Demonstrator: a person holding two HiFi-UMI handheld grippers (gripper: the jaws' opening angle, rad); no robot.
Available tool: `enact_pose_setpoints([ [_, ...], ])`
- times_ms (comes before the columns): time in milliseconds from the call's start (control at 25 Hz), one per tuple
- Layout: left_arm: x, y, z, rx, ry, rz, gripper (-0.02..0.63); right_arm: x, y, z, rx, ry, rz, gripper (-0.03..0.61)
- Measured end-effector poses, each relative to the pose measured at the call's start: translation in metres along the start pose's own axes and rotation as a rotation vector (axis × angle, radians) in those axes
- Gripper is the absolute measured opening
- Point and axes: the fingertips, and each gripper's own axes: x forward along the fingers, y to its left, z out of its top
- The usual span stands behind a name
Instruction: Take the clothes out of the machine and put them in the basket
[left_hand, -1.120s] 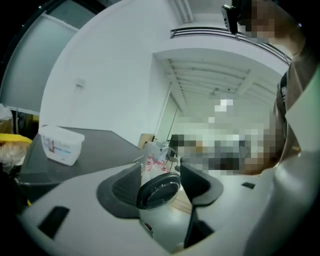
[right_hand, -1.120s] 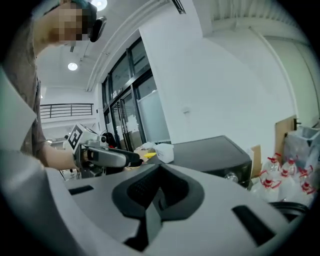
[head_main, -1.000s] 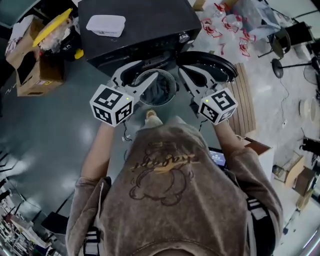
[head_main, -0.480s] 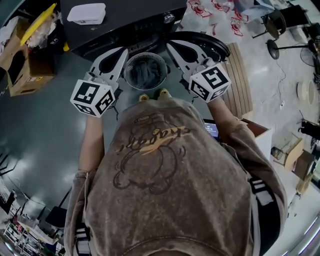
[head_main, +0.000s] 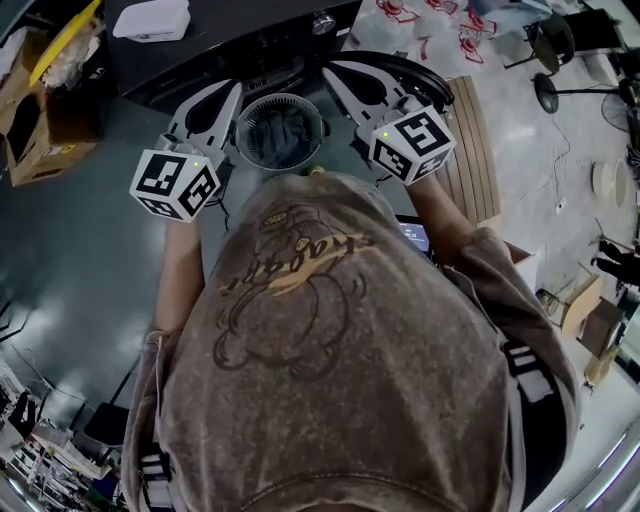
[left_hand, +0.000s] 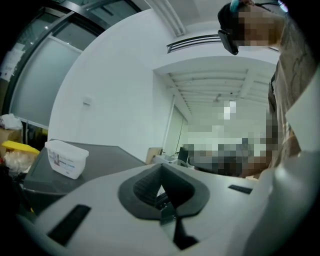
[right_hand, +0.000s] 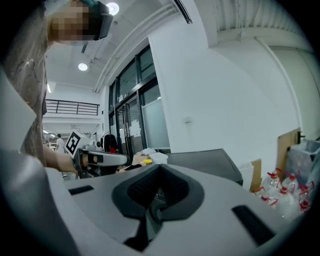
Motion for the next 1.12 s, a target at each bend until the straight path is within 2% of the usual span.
enact_pose_setpoints([
  [320, 0.004, -0.004, -0.002, -0.015, -0.012, 0.027, 0.008, 0.004, 0.0, 0.0, 0.016, -0.01, 0.028, -0.003],
  [1120, -0.006, 0.017, 0.001, -0.058, -0.064, 0.147, 0.008, 0.01, -0.006, 0.0, 0.053, -0.057, -0.01, -0.003],
])
